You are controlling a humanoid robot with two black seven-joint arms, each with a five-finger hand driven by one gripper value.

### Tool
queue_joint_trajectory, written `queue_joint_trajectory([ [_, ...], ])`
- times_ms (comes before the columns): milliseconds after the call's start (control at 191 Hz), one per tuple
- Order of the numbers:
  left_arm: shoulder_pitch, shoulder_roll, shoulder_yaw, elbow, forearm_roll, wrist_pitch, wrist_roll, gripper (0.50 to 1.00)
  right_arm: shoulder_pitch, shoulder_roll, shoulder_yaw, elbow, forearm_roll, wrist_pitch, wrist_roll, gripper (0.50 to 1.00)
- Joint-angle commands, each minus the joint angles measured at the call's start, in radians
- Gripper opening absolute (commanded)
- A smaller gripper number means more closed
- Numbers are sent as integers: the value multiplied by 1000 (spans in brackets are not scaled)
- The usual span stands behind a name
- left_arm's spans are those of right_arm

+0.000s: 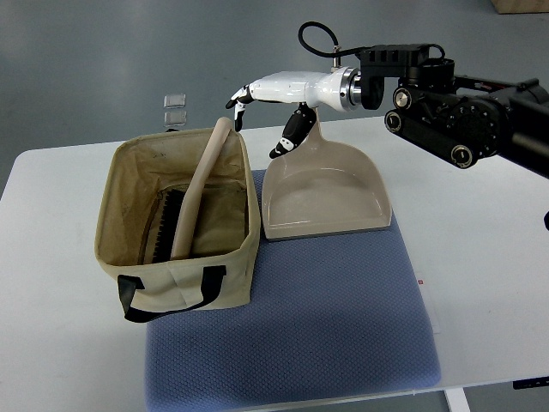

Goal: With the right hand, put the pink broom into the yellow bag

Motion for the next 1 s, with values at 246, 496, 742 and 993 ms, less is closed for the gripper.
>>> queue_joint_trajectory([
  [246, 0, 0, 0, 0, 0, 0, 0, 1000, -74, -105, 123, -26, 319, 1, 2, 917],
  [496, 0, 0, 0, -2, 0, 0, 0, 1000, -246, -112, 295, -158, 733, -5, -1, 921],
  [742, 0, 0, 0, -2, 0, 0, 0, 1000, -366, -105, 419, -183, 1065, -53, -1, 924],
  [993, 0, 0, 0, 0, 0, 0, 0, 1000, -423, -74, 444, -187, 1299, -56, -8, 926],
])
